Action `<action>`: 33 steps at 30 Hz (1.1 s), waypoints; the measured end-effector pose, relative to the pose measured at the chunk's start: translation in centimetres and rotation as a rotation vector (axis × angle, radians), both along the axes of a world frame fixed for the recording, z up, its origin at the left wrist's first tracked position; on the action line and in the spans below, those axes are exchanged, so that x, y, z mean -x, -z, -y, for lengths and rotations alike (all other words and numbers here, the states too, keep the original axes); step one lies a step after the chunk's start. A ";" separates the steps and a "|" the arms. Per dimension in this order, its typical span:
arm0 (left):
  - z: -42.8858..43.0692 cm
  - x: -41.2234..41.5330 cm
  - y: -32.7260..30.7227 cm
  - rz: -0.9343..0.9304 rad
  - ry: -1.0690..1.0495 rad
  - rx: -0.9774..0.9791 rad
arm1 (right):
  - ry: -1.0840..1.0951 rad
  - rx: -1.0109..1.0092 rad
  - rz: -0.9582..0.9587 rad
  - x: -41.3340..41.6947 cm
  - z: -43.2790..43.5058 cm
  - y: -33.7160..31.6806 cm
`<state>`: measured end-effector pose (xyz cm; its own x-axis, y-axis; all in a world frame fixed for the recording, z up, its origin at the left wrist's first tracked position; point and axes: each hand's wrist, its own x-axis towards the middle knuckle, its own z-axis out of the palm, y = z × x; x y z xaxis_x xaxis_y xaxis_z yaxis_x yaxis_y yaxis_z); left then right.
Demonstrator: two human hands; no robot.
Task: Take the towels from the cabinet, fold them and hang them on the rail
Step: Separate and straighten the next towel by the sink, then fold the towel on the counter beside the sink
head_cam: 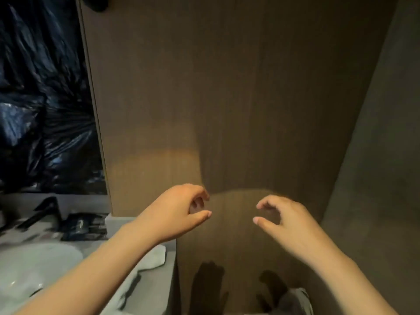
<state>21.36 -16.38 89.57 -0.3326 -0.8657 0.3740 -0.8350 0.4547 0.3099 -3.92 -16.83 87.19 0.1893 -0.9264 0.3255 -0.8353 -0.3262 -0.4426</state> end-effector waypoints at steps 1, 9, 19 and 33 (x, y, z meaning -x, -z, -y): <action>-0.2 0.5 1.9 0.008 -0.011 -0.039 | -0.018 -0.037 -0.019 0.0 -0.3 1.8; -4.3 3.0 15.8 -0.130 -0.163 -0.399 | -0.094 -0.259 -0.105 0.1 -2.5 11.8; -10.3 1.2 23.2 -0.279 -0.375 -0.580 | -0.178 -0.459 -0.155 -2.4 -3.3 18.2; -13.8 -10.6 23.9 -0.354 -0.596 -0.576 | -0.320 -0.554 -0.174 -16.6 -2.8 20.3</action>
<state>31.95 -2.58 65.70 0.2834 -0.9428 -0.1756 -0.6952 -0.3281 0.6396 12.68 -14.07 66.88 0.4899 -0.8372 -0.2433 -0.8093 -0.3330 -0.4839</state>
